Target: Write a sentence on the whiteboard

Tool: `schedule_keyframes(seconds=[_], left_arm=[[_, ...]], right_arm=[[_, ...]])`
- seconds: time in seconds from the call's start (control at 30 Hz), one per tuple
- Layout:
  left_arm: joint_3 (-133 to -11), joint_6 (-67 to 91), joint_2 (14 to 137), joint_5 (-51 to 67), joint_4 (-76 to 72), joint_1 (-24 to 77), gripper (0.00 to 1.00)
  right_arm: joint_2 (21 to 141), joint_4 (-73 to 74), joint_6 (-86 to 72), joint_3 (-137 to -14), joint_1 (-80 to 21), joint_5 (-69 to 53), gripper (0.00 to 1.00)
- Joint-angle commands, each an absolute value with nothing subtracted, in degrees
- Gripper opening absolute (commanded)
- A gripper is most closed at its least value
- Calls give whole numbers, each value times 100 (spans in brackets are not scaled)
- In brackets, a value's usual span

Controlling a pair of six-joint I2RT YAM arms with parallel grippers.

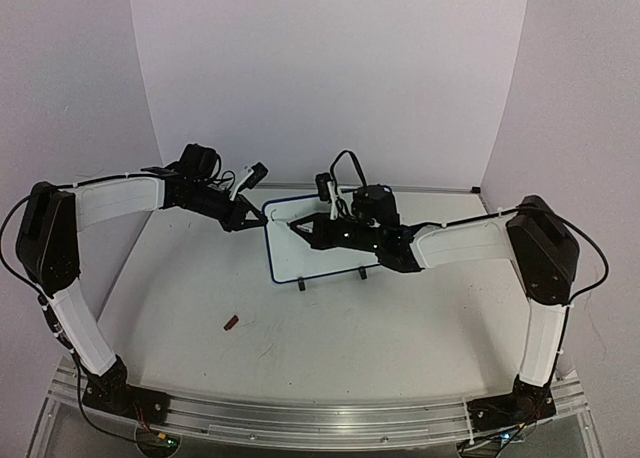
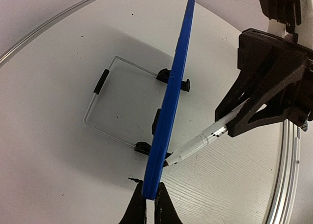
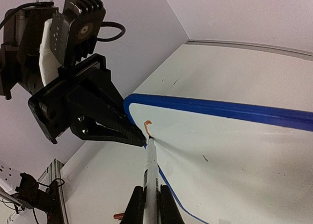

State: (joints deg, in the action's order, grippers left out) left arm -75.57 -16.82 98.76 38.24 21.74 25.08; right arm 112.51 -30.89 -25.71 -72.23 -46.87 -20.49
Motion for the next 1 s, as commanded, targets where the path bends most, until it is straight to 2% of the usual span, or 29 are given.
schedule_keyframes(seconds=[0.0,0.3,0.97], left_arm=[[-7629,-1814,9957,3789,2200,2585,0],[-7629,-1813,9959,3788,2201,2587,0],[-7638,-1802,9979,3788,2197,2583,0]], right_arm=[[10981,-3249,-2510,-6976,-4631,-1385,0],[10845,-3340,-2510,-6781,-4628,-1228,0],[11240,-3235,-2617,-6878,-4644,-1692,0]])
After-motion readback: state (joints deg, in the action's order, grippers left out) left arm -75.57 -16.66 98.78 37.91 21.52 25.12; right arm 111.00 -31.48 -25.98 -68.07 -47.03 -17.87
